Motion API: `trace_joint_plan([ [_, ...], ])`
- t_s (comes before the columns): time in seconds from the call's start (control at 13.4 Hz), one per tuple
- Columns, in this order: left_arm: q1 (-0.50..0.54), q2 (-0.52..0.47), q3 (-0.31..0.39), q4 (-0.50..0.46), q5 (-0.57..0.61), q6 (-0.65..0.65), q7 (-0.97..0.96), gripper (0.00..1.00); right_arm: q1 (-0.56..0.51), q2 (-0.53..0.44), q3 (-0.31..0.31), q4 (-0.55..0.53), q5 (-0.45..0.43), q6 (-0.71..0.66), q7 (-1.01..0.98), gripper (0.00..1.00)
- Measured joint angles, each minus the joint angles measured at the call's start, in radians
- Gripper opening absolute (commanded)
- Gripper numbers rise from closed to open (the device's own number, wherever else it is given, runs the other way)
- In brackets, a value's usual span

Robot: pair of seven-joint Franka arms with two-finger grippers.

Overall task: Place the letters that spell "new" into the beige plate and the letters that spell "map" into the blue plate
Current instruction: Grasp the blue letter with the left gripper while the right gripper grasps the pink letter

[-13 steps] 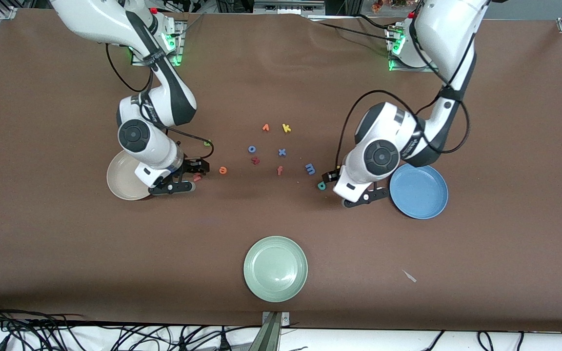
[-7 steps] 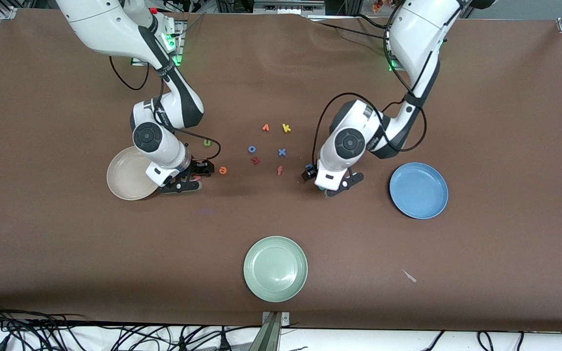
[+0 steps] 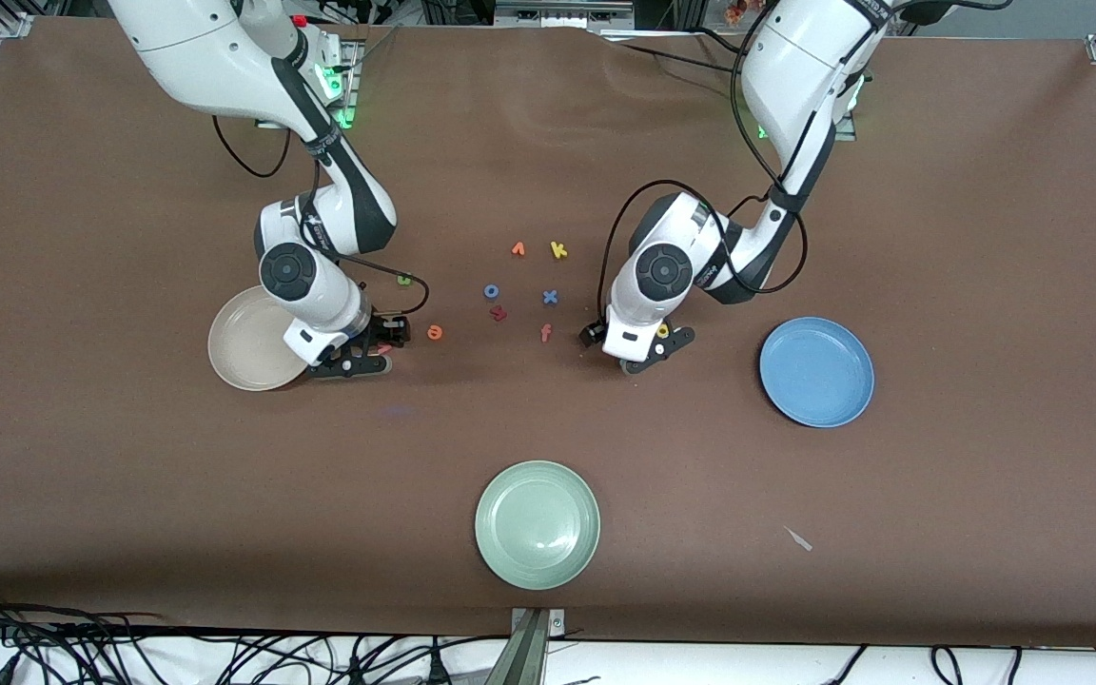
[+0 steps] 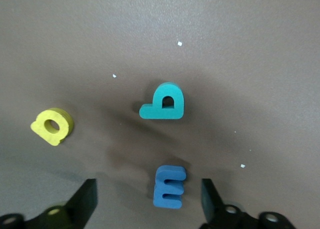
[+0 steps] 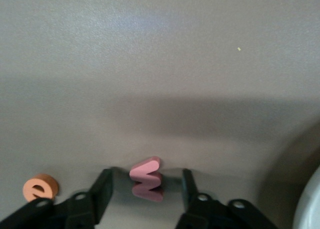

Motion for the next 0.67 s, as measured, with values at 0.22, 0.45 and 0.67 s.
trace_joint_plan([
  [0.22, -0.014, 0.01, -0.001, -0.001, 0.0, 0.02, 0.0, 0.27, 0.0, 0.002, -0.004, 0.001, -0.002, 0.003, 0.0, 0.35],
  [0.45, -0.018, 0.008, 0.0, 0.001, 0.0, 0.023, -0.001, 0.12, 0.0, 0.002, -0.005, 0.001, -0.003, 0.003, 0.0, 0.24],
  [0.67, -0.015, 0.007, 0.001, 0.003, 0.0, 0.015, 0.0, 0.11, 0.003, -0.001, -0.002, 0.003, -0.003, 0.004, 0.001, 0.08],
])
